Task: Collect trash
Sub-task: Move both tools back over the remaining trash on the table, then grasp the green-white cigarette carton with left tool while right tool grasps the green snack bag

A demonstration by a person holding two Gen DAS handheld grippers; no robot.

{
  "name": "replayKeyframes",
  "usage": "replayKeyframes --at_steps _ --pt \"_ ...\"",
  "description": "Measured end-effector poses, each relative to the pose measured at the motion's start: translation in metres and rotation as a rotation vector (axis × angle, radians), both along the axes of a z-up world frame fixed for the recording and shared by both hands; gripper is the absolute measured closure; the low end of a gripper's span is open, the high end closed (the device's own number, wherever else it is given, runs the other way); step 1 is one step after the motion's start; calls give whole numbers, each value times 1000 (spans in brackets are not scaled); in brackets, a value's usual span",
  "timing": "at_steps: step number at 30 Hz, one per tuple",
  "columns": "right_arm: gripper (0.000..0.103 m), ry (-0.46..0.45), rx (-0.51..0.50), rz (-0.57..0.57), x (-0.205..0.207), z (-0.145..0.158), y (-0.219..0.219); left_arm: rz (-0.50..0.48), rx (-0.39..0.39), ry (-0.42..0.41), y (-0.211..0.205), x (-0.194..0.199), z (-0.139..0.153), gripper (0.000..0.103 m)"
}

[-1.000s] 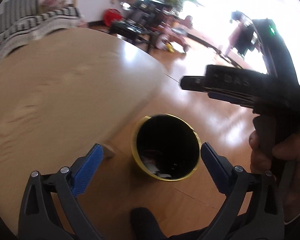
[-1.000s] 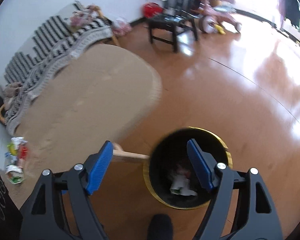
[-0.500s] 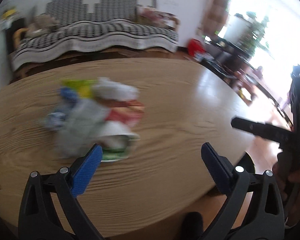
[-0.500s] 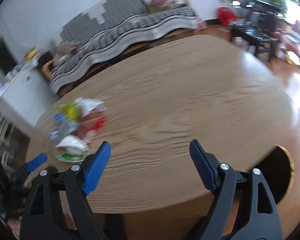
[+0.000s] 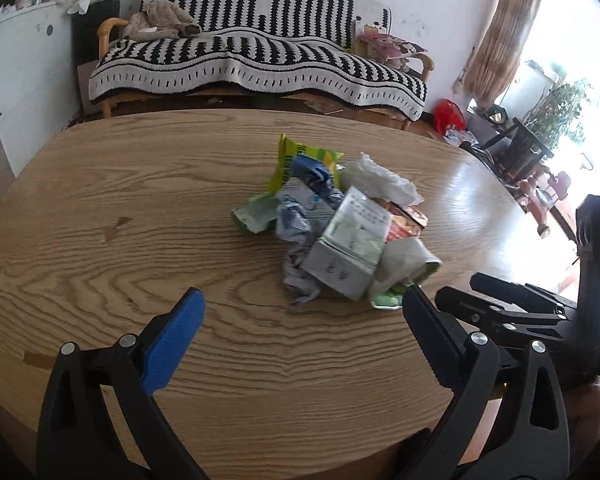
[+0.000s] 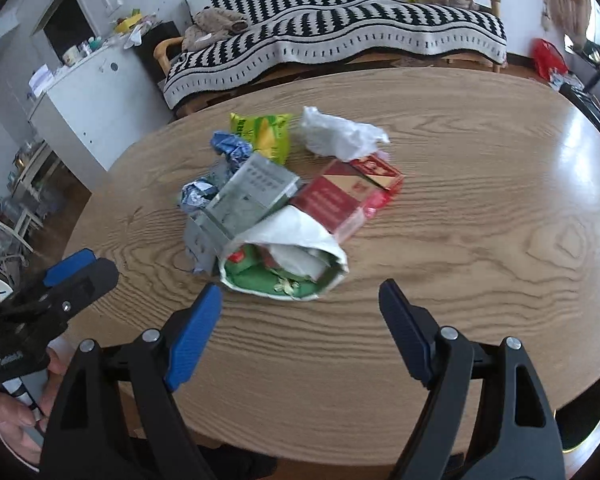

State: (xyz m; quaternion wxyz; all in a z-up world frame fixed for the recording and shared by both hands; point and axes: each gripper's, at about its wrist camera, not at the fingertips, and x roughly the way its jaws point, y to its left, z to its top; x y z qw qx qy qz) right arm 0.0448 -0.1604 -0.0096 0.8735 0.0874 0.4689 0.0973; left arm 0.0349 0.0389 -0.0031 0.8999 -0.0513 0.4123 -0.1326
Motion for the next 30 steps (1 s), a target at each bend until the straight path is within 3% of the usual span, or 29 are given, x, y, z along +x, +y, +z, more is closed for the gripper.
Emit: replayKeyframes --at_steps 6,20,23,24,25,30 --pt "21 16 -2 11 21 -13 16 -26 48 -1 2 7 -10 7" --pt "19 19 13 22 46 -29 23 -7 47 6 6 17 -18 7" --pt "27 8 39 19 42 -25 16 -14 64 -7 0 18 -16 7" --pt "41 2 42 20 41 -23 14 -18 70 -11 -3 19 -15 7" --pt "78 5 50 28 40 -23 12 -21 74 -14 -4 19 -15 7" --pt "80 24 31 -2 35 -24 -4 -38 112 -16 -17 23 -17 7"
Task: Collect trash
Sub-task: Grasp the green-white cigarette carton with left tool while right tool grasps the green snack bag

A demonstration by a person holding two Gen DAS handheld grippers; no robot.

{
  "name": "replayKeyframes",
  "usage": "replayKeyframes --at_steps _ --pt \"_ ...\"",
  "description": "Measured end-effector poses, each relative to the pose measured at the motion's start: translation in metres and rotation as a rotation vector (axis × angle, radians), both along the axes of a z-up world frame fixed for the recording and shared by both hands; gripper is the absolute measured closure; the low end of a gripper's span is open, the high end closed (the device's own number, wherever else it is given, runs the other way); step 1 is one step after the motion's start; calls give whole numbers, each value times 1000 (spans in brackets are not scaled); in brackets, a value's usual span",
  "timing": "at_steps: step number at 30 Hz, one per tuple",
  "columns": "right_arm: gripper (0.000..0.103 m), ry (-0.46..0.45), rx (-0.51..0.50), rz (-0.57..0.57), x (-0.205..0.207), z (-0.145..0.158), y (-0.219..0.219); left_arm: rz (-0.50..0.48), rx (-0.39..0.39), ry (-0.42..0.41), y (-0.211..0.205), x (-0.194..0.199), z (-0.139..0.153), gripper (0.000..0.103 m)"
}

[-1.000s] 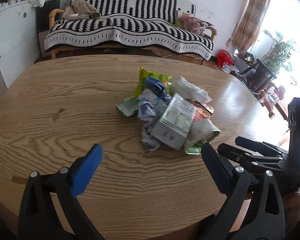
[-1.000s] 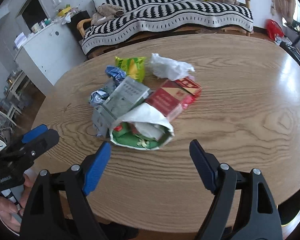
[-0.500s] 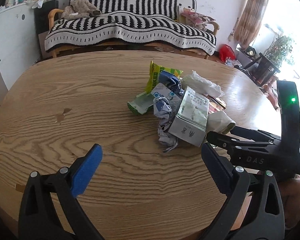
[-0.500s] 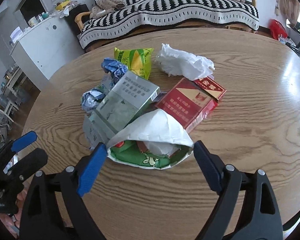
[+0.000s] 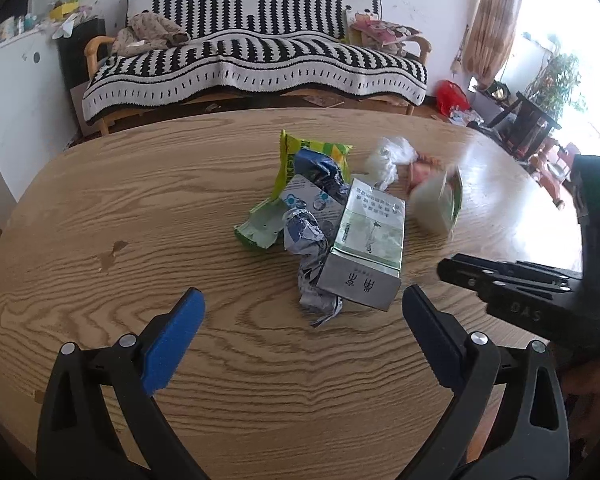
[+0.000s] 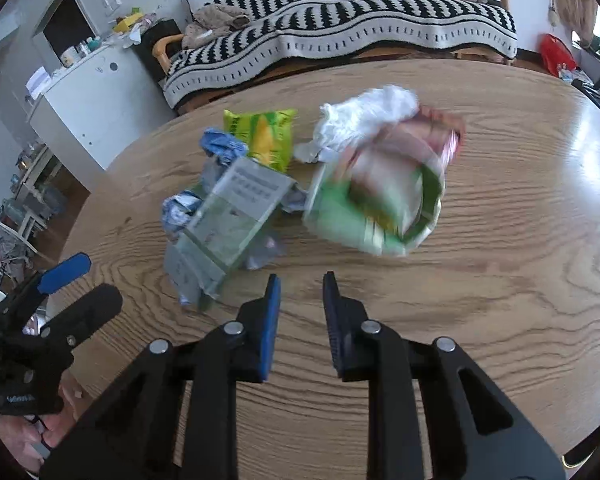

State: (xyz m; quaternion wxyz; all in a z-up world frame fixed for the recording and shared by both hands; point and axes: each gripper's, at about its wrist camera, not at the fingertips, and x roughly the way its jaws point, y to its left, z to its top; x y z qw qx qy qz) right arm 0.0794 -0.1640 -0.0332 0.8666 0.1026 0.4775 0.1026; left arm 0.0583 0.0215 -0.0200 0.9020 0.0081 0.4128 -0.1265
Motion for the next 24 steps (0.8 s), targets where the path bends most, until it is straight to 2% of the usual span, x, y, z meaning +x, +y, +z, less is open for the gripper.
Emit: replayKeyframes --at_steps 3,4,5,6,7,12,21,23,24 --pt "79 7 28 -17 -1 2 -14 -17 27 -9 -12 3 -2 7" --pt "76 9 38 -24 -1 3 -19 -23 34 -15 -16 4 -3 7" --pt "57 11 43 -33 -1 4 -24 -36 43 -22 -22 7 -4 7" --pt "27 4 46 -49 -1 7 -31 -53 56 -30 -30 9 -6 7" --pt "19 -14 49 -60 -2 10 -36 -68 76 -39 -37 11 -8 7" --pt "19 -37 62 -121 1 17 -66 -145 182 -95 -67 19 -18 7" --pt "19 -6 83 -169 30 4 -82 -172 176 -84 -91 52 -22 7" --pt "19 -7 92 -177 35 2 -82 -188 194 -75 -99 55 -26 10" --pt "19 -5 98 -183 38 0 -82 -191 201 -70 -101 57 -29 17"
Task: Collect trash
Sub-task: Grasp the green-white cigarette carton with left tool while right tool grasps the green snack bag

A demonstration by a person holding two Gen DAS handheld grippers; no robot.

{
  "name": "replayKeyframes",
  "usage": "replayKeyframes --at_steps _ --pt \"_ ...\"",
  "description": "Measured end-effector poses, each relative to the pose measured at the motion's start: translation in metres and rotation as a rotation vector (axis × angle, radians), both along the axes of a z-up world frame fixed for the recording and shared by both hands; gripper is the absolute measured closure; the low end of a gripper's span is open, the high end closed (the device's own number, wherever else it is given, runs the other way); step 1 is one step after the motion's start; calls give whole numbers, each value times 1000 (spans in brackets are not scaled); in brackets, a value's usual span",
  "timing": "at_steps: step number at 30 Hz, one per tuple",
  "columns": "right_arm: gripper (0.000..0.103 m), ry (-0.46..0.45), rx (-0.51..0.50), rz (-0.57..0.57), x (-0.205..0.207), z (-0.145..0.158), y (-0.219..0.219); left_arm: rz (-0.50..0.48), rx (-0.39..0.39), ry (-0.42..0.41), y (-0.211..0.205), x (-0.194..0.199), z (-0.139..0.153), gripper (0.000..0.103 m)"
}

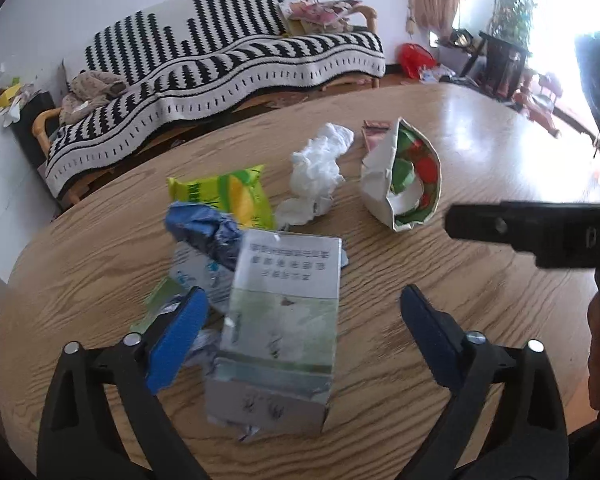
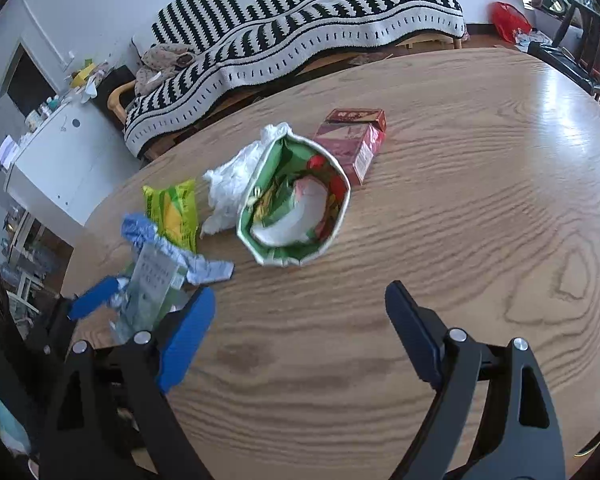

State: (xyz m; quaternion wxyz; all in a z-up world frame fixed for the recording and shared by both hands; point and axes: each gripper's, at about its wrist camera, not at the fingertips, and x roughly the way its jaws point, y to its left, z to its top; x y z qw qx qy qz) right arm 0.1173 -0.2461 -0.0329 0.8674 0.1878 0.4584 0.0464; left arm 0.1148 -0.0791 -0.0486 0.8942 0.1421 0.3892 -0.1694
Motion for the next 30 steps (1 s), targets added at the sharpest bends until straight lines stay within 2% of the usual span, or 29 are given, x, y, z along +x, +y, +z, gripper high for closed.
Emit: replayKeyframes --at_steps 2,3,7,13,20,21,22,25,30 --pt "19 11 13 -9 8 -5 0 6 1 25 -1 3 -4 42" --pt "19 16 18 -10 11 -9 0 13 -5 34 0 3 -4 45" --pt "19 33 19 -26 25 -22 -1 19 -48 -4 5 -9 15 46" --pt "19 20 94 -38 42 -26 -3 26 -81 -38 13 -24 37 46" --pt "19 3 30 -42 62 -25 16 67 -124 -15 24 -27 42 46" --pt "24 0 20 -42 64 -25 18 73 -123 -14 24 -27 42 46" --pt "45 6 4 -39 65 -26 20 78 -120 -13 25 -28 42 46" --pt "47 7 13 -24 61 -22 21 90 -118 -2 27 -29 39 46" --pt "48 -46 -38 5 39 2 15 107 -119 18 23 -27 38 46"
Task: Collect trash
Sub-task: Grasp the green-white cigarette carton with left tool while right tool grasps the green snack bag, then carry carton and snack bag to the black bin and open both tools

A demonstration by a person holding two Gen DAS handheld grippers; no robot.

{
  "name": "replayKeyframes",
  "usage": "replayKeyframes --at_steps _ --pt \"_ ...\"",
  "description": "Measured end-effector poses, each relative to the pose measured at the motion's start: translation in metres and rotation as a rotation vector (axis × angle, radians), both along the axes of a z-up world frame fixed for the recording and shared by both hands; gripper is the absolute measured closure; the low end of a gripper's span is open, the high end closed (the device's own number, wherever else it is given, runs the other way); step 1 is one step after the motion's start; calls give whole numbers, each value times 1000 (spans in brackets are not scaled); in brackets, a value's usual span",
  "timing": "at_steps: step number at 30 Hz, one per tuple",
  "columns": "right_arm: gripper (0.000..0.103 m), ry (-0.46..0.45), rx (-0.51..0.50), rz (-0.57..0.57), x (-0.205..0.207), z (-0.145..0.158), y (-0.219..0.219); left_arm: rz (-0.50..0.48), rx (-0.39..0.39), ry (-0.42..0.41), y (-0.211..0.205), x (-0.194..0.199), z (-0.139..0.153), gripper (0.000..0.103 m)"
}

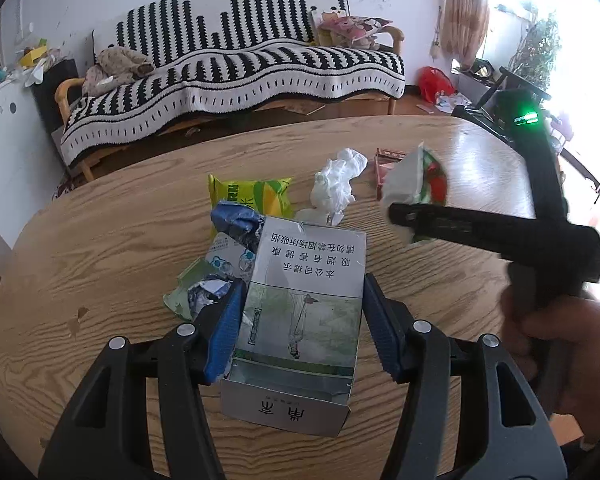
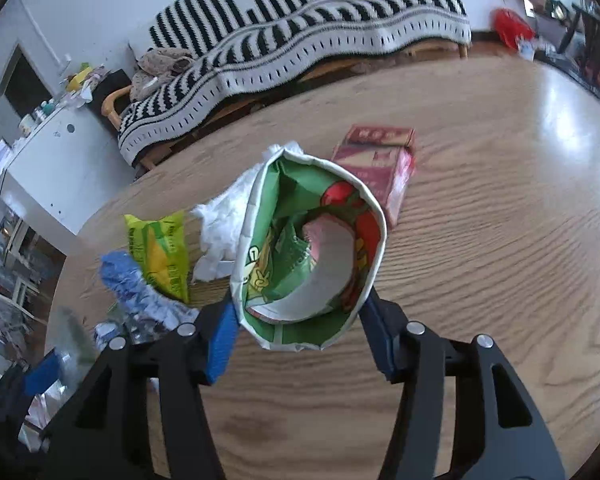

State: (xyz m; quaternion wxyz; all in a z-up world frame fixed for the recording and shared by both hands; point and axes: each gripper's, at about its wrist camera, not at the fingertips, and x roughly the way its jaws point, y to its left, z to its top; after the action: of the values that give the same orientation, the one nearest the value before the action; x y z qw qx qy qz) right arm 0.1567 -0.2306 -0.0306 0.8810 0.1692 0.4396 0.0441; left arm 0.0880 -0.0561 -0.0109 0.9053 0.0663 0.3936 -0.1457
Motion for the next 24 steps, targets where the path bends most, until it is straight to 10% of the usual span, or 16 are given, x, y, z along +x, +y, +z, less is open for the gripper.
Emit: replayKeyframes --at_steps 13,24 --pt "48 -35 -130 -55 -106 44 -90 -77 -43 9 -76 -18 10 46" --pt "47 -31 -198 -300 -234 45 -235 -305 -160 33 -224 -71 15 46"
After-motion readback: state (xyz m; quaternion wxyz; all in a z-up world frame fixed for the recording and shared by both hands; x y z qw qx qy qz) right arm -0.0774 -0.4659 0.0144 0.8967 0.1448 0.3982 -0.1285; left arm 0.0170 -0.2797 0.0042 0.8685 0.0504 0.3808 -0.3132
